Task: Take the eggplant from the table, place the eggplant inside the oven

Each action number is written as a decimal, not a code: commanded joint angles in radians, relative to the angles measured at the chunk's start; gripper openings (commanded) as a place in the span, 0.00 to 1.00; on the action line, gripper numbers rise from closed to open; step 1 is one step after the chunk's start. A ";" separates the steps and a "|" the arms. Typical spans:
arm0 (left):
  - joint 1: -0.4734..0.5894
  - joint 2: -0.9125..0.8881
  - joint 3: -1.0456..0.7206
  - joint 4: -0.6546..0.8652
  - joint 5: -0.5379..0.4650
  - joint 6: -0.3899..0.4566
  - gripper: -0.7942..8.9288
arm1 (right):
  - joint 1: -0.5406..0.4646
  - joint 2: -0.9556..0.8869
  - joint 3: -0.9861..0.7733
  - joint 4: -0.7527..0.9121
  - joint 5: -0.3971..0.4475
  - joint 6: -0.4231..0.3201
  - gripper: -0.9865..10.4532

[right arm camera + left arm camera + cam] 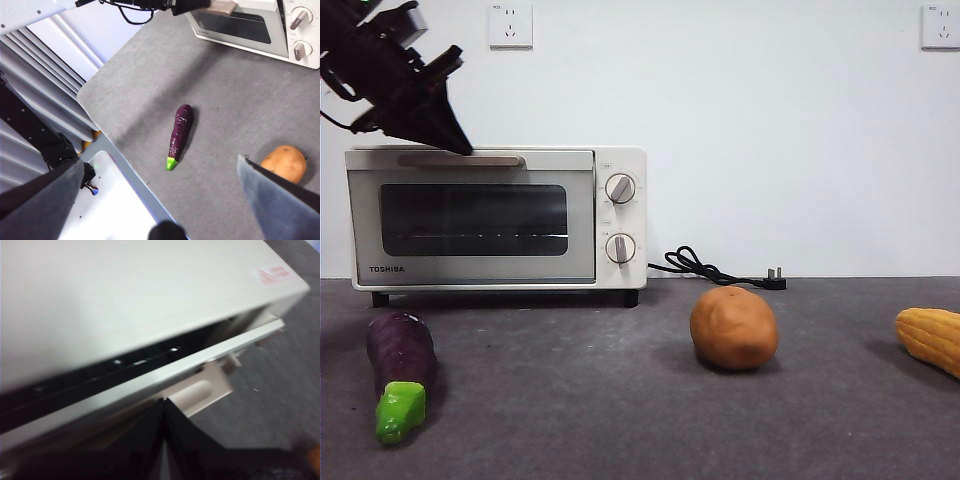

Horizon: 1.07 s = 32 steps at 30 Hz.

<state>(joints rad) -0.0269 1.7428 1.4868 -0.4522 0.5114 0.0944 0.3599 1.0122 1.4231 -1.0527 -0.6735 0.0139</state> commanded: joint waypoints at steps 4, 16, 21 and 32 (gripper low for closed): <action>-0.058 0.024 -0.021 -0.087 -0.014 0.014 0.08 | 0.002 0.000 0.005 0.004 0.000 -0.019 0.64; -0.159 0.024 -0.021 -0.215 -0.014 0.014 0.08 | 0.002 0.000 0.005 0.006 0.001 -0.027 0.64; -0.196 0.024 -0.021 -0.302 -0.014 0.014 0.08 | 0.002 0.005 0.005 0.004 0.001 -0.041 0.64; -0.211 0.013 -0.018 -0.318 -0.014 0.014 0.08 | 0.002 0.014 0.005 0.003 0.001 -0.041 0.64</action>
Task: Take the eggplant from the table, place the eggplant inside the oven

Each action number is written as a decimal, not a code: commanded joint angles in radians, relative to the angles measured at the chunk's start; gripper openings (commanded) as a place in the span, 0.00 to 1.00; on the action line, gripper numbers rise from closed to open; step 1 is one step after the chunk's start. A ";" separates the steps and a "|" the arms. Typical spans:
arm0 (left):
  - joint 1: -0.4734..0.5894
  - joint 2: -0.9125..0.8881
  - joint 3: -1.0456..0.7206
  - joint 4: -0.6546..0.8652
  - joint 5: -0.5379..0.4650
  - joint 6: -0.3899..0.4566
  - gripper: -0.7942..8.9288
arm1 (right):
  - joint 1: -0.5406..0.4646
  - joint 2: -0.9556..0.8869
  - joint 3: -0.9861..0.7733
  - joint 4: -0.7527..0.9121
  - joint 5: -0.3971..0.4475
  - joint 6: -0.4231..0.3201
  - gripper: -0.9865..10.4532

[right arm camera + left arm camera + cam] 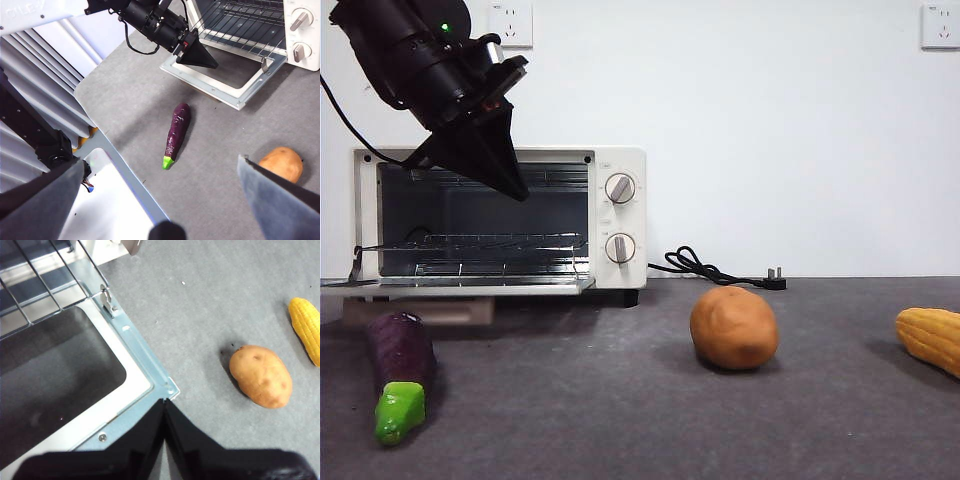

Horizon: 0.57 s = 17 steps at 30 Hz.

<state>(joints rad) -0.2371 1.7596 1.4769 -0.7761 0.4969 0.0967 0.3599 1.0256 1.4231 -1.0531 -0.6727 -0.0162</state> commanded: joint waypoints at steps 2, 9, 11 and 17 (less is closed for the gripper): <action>0.006 -0.031 -0.002 0.006 0.000 0.011 0.08 | 0.002 0.000 0.005 0.004 0.000 -0.011 0.64; 0.042 -0.311 0.006 -0.018 -0.082 0.008 0.08 | 0.004 0.018 0.005 0.006 -0.001 -0.011 0.64; 0.058 -0.413 0.006 -0.044 -0.083 0.008 0.08 | 0.027 0.038 0.005 0.006 -0.001 -0.011 0.64; 0.214 -0.661 0.003 -0.197 -0.127 0.037 0.08 | 0.147 0.143 0.005 0.011 0.000 -0.012 0.63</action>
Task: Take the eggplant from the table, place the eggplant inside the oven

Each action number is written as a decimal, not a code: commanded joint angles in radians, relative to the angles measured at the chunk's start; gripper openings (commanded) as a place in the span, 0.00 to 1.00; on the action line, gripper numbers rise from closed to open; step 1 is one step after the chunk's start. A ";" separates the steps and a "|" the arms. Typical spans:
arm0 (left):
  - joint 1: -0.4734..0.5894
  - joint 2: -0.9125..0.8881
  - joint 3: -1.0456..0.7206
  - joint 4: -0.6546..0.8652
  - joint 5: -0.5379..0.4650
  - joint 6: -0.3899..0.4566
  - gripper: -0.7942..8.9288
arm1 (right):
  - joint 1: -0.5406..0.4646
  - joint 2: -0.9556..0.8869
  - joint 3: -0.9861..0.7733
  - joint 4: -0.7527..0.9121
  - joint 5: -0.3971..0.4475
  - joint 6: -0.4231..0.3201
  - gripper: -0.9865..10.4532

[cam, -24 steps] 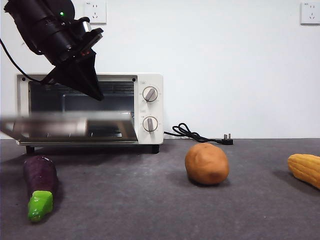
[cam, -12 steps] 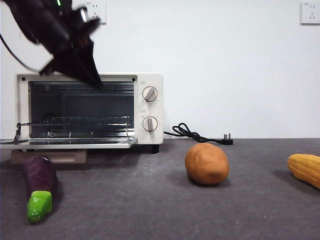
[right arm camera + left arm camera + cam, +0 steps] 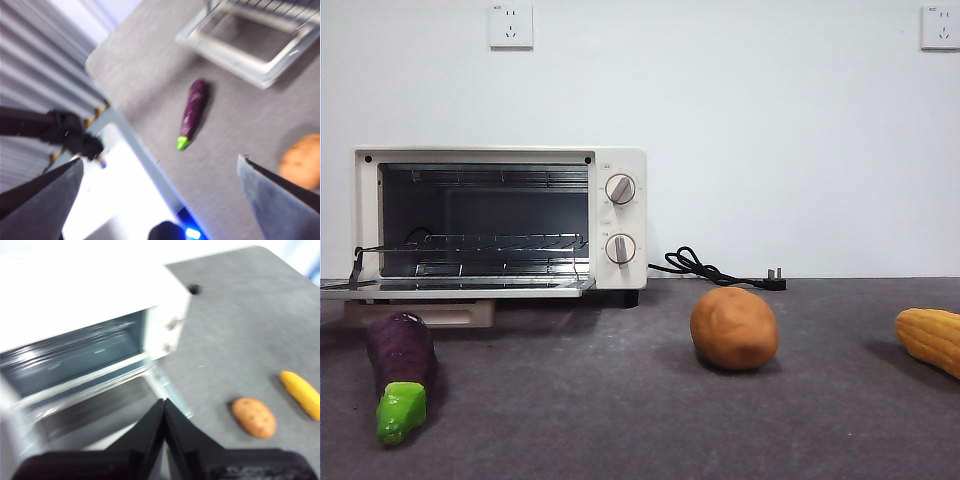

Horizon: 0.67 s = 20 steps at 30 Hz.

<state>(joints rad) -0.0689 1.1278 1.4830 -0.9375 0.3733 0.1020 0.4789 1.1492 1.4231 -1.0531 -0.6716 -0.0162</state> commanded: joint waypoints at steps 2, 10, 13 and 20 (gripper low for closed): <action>0.090 -0.068 -0.007 -0.060 0.008 0.036 0.08 | 0.055 0.043 0.005 0.016 -0.002 -0.013 0.63; 0.211 -0.274 -0.170 -0.056 0.072 0.028 0.08 | 0.162 0.139 0.005 0.077 -0.001 -0.014 0.63; 0.237 -0.372 -0.286 -0.048 0.071 0.027 0.08 | 0.195 0.167 0.005 0.090 0.019 -0.014 0.63; 0.315 -0.584 -0.522 -0.033 0.075 -0.018 0.08 | 0.289 0.248 0.005 0.158 0.145 -0.010 0.63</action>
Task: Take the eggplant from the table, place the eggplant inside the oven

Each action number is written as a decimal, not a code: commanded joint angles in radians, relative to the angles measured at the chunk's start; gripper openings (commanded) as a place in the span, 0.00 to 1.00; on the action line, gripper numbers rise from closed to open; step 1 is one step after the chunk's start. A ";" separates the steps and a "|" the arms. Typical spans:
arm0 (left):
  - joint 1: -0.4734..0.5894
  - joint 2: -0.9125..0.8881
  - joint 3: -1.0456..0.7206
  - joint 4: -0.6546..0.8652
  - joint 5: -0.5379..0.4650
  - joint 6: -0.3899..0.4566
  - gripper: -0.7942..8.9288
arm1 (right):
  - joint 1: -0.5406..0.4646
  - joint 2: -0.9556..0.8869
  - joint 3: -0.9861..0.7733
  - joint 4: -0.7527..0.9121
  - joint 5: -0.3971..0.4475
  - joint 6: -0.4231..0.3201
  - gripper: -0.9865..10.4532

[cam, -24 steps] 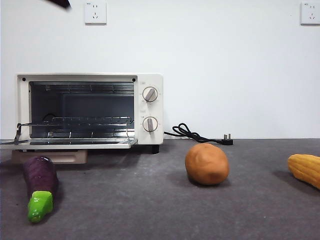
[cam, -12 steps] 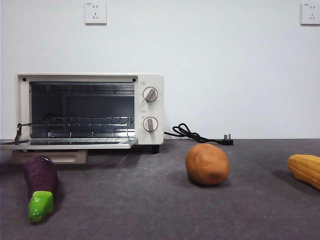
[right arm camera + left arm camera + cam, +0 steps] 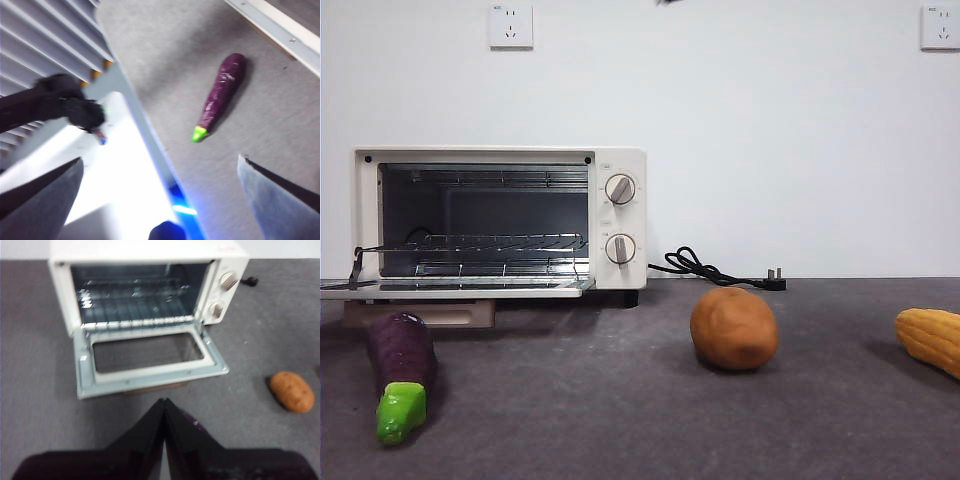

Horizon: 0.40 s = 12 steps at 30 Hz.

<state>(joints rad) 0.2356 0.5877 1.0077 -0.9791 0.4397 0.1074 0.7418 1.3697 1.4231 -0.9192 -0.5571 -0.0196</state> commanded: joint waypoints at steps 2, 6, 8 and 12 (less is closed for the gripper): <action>0.013 -0.090 -0.093 0.001 0.024 -0.042 0.08 | 0.064 0.064 0.005 0.055 0.076 0.008 0.63; 0.013 -0.165 -0.135 -0.028 0.024 -0.077 0.08 | 0.130 0.143 0.005 0.109 0.165 0.019 0.63; 0.014 -0.212 -0.135 -0.026 0.025 -0.111 0.08 | 0.171 0.206 0.005 0.142 0.234 0.024 0.63; 0.014 -0.269 -0.135 -0.048 0.037 -0.141 0.08 | 0.225 0.357 0.005 0.206 0.301 0.076 0.63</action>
<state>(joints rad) 0.2466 0.3202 0.8761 -1.0306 0.4717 -0.0200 0.9668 1.7199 1.4261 -0.7147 -0.2577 0.0372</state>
